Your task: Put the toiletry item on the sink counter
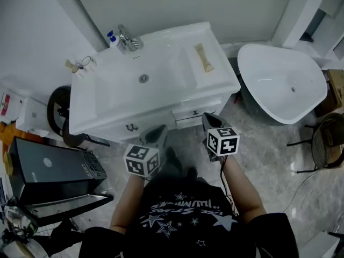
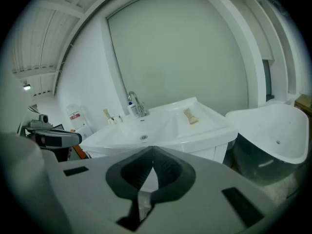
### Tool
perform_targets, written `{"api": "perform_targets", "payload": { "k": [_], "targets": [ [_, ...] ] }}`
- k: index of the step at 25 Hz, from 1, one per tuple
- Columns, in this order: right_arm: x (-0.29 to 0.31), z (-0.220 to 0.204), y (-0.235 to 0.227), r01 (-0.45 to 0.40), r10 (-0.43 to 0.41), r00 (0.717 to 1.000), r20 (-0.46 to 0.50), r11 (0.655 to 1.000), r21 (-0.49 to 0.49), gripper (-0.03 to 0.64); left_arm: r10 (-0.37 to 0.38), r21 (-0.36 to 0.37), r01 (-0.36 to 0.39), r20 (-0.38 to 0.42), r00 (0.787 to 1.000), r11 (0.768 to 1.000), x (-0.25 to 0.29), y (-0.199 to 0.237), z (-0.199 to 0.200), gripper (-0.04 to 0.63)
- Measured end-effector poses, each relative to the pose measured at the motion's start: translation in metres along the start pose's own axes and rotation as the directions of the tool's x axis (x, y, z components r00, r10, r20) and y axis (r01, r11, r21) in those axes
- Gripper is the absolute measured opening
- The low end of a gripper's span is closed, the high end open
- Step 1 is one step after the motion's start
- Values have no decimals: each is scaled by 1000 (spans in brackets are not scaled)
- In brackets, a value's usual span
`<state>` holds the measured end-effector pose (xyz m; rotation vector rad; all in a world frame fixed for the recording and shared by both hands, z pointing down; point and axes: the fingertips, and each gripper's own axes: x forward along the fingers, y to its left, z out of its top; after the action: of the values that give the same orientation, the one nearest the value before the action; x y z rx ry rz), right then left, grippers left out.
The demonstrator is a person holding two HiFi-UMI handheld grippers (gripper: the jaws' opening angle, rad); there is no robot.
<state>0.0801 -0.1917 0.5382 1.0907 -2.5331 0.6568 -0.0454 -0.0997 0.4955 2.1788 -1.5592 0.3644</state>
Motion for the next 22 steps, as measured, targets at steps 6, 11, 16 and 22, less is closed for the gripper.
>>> {"api": "perform_targets", "payload": {
  "k": [6,11,16,22],
  "targets": [
    [-1,-4,-2,-26,26,1000,3,999,28,14,10,14,-10,-18,1000,1000,0,-9,-1,22],
    [2,-7,-11,-23,23,1000,-2,999,47,14,-19,18,20,-40,999,1000,10,-20,-6,21],
    [8,-14,-11,-28,29,999,-20,998,64,14,-16,0,16,-53,998,1000,13,-19,-15,21],
    [14,-18,11,-35,36,999,-36,999,14,14,-3,-43,1,-47,999,999,1,-5,-27,21]
  ]
}}
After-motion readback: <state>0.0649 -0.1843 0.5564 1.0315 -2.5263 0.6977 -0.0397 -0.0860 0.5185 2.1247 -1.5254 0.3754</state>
